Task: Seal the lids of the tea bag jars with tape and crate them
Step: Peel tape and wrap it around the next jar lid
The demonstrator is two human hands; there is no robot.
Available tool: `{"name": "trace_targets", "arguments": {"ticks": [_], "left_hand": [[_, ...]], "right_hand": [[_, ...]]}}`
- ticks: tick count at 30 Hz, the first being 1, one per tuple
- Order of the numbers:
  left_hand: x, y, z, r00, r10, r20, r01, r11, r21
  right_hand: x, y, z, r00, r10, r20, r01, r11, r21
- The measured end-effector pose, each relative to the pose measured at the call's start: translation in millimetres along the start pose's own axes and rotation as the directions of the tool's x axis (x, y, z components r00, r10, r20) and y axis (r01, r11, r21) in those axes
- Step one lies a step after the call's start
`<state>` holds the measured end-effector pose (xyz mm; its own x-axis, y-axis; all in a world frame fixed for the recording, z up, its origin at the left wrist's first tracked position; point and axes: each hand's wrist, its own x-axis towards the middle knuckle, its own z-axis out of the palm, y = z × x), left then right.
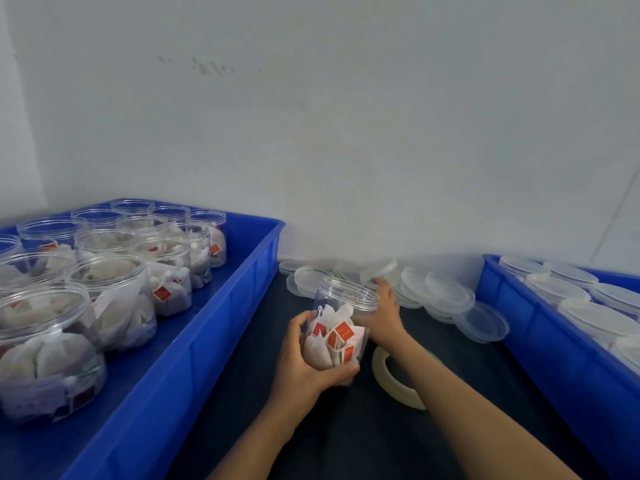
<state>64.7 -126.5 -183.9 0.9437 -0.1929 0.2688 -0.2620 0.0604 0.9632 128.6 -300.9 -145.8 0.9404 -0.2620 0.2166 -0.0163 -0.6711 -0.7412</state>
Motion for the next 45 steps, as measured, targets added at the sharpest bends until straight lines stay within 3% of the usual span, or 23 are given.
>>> {"name": "trace_targets", "arguments": {"ticks": [4, 14, 19, 26, 35, 42, 45], "left_hand": [[1.2, 1.0, 1.8, 1.0, -0.012, 0.029, 0.012, 1.0, 0.001], [-7.2, 8.9, 5.0, 0.994, 0.004, 0.106, -0.013, 0.996, 0.085], [-11.0, 16.7, 3.9, 0.983, -0.003, 0.183, -0.004, 0.999, 0.037], [-13.4, 18.4, 4.9, 0.972, -0.003, 0.235, 0.0, 1.0, 0.011], [-17.3, 25.2, 8.0, 0.946, -0.088, 0.31, 0.093, 0.996, -0.002], [-18.7, 22.0, 12.2, 0.98, -0.112, 0.163, 0.146, 0.965, -0.219], [-19.9, 28.8, 9.7, 0.972, -0.151, 0.18, 0.189, 0.958, -0.217]], "right_hand": [[-24.1, 5.8, -36.3, 0.988, -0.129, 0.088, 0.129, 0.992, 0.013], [-102.1, 35.9, -75.9, 0.993, -0.028, 0.112, -0.013, 0.937, 0.35], [-114.7, 31.1, -81.1, 0.999, -0.021, 0.038, -0.002, 0.858, 0.513], [-118.1, 31.0, -77.2, 0.999, 0.006, 0.046, -0.038, 0.677, 0.735], [-124.6, 11.9, -61.0, 0.996, -0.08, -0.051, 0.094, 0.78, 0.618], [-129.1, -5.0, -47.2, 0.985, -0.122, -0.118, 0.168, 0.804, 0.571], [-128.6, -10.8, -48.7, 0.973, -0.168, -0.155, 0.227, 0.793, 0.565]]}}
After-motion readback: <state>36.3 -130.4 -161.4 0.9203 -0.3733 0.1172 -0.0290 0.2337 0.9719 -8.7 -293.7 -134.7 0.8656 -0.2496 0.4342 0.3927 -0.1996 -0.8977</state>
